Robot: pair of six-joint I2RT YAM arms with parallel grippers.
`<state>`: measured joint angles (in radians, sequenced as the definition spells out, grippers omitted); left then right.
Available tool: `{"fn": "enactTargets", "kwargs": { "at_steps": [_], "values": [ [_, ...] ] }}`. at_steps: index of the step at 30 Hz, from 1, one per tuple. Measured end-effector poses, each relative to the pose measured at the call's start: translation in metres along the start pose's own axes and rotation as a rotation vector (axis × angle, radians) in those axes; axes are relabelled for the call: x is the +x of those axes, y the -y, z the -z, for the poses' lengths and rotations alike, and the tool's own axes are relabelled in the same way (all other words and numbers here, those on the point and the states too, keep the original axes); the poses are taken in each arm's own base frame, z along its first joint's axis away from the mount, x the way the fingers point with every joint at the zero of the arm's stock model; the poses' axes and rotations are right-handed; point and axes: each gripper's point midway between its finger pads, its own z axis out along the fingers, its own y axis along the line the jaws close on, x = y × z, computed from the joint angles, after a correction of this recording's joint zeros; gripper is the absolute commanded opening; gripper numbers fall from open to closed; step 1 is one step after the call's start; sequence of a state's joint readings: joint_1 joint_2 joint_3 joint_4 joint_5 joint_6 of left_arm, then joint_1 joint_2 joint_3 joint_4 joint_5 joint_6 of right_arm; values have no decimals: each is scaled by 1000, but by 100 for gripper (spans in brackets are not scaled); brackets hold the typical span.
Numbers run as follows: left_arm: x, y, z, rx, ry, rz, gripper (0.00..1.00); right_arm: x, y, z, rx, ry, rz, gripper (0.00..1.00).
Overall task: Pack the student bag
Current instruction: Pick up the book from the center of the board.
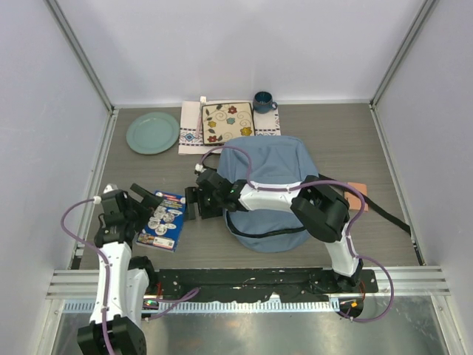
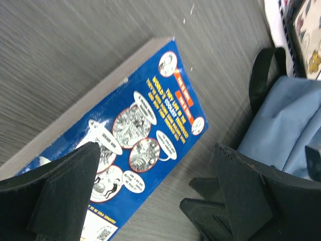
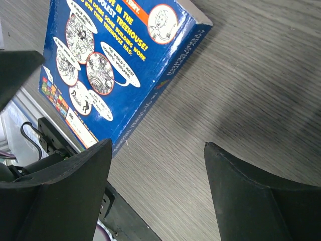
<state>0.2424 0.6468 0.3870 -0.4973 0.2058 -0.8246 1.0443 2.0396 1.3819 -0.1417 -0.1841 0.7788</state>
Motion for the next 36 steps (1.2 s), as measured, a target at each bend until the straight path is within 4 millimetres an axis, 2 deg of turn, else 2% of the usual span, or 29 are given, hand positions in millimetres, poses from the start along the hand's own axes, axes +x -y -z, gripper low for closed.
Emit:
{"fn": "enactTargets", "kwargs": {
  "at_steps": [5, 9, 12, 20, 27, 36],
  "values": [
    [-28, 3, 6, -79, 70, -25, 100, 1, 1, 0, -13, 7, -15, 79],
    [-39, -10, -2, -183, 80, -41, 100, 4, 0, 1, -29, 2, -28, 79],
    [-33, -24, -12, -249, 34, -40, 99, 6, 0, 2, -37, 1, -31, 79],
    [-10, -39, -26, -263, -48, -26, 99, 8, -4, 3, -63, -8, -42, 79],
    [1, -34, -21, -182, -42, -11, 99, 3, -9, 2, -83, 6, -50, 79],
    [20, -30, -22, -142, -96, -20, 98, -5, -2, -2, -69, 16, -65, 79]
  ]
}}
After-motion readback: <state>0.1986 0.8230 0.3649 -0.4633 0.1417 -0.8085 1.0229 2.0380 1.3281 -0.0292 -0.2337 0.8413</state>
